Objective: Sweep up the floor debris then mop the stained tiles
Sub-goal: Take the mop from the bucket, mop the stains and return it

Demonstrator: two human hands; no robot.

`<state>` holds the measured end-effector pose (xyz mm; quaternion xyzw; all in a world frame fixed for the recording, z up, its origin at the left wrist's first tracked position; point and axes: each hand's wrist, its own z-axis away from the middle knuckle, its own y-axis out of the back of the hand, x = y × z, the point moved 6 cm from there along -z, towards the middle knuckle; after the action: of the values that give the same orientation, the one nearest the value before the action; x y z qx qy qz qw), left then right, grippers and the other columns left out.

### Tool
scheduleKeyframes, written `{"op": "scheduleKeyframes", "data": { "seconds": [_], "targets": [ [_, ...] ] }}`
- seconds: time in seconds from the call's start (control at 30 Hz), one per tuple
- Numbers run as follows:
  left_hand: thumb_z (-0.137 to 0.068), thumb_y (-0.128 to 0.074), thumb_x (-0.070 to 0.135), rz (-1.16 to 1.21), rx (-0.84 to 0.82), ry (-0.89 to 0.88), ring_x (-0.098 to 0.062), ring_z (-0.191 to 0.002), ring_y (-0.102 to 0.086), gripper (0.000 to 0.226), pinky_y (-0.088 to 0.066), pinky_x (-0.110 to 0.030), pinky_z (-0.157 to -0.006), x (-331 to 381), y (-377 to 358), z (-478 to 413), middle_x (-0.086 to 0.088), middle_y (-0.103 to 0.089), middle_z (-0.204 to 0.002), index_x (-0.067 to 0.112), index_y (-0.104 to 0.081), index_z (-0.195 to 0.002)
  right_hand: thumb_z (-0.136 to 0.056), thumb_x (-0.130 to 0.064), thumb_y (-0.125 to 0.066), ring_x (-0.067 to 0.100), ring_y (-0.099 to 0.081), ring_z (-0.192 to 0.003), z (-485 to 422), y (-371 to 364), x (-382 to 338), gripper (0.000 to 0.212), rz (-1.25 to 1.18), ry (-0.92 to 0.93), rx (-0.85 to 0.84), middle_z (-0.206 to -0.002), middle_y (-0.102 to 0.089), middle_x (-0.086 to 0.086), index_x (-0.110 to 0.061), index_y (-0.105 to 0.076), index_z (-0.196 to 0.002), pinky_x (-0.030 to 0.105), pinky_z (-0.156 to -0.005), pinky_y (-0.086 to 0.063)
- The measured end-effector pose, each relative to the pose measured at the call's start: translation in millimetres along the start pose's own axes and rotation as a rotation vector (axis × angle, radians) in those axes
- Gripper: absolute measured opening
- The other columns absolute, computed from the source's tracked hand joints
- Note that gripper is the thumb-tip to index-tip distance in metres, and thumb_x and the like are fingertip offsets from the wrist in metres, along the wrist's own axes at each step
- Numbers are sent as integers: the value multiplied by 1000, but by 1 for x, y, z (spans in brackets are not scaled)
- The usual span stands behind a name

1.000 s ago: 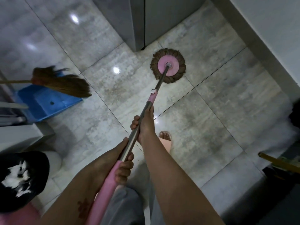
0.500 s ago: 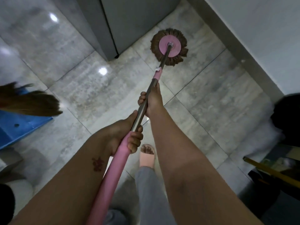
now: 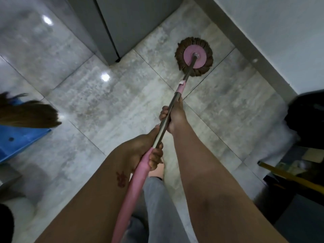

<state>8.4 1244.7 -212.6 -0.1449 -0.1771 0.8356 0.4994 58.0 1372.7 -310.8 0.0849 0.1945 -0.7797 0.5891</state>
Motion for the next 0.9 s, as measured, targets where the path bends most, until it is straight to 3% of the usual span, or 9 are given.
{"op": "scheduleKeyframes", "data": {
  "seconds": [0.2, 0.5, 0.6, 0.73, 0.9],
  "targets": [
    [-86, -49, 69, -16, 38, -2, -11, -30, -32, 61, -30, -14, -32, -108, 40, 41, 1, -35, -45, 13, -48, -61, -100, -49, -44, 9, -37, -37, 65, 33, 106, 44, -5, 7, 22, -59, -39, -1, -56, -32, -142, 17, -37, -35],
    [-80, -52, 71, -84, 139, 115, -14, -34, -27, 63, -28, -17, -37, -263, 110, 98, -1, -30, -48, 14, -49, -54, -102, -47, -39, 10, -39, -39, 160, 70, 263, 33, -129, -33, -14, -54, -44, -3, -60, -38, -132, 19, -38, -35],
    [-81, -52, 70, -118, 160, 113, -14, -31, -31, 59, -30, -17, -35, -271, 119, 98, 1, -34, -45, 16, -50, -59, -98, -54, -42, 10, -39, -39, 169, 74, 269, 28, -120, -41, -7, -53, -44, -4, -63, -39, -124, 20, -39, -36],
    [-91, -45, 65, -273, 294, -31, 2, -37, -53, 44, -41, -15, -35, -254, 121, 72, 13, -55, -46, 23, -53, -81, -100, -51, -39, 11, -40, -40, 158, 82, 251, 25, -110, -45, -5, -56, -44, -2, -64, -40, -121, 21, -40, -37],
    [-90, -40, 69, -342, 290, -24, -5, -38, -49, 55, -39, -18, -37, -211, 64, 31, 6, -51, -54, 17, -53, -79, -102, -47, -39, 11, -40, -39, 122, 105, 182, 32, -138, -31, -44, -55, -44, -2, -62, -36, -130, 20, -39, -37]
  ]
}}
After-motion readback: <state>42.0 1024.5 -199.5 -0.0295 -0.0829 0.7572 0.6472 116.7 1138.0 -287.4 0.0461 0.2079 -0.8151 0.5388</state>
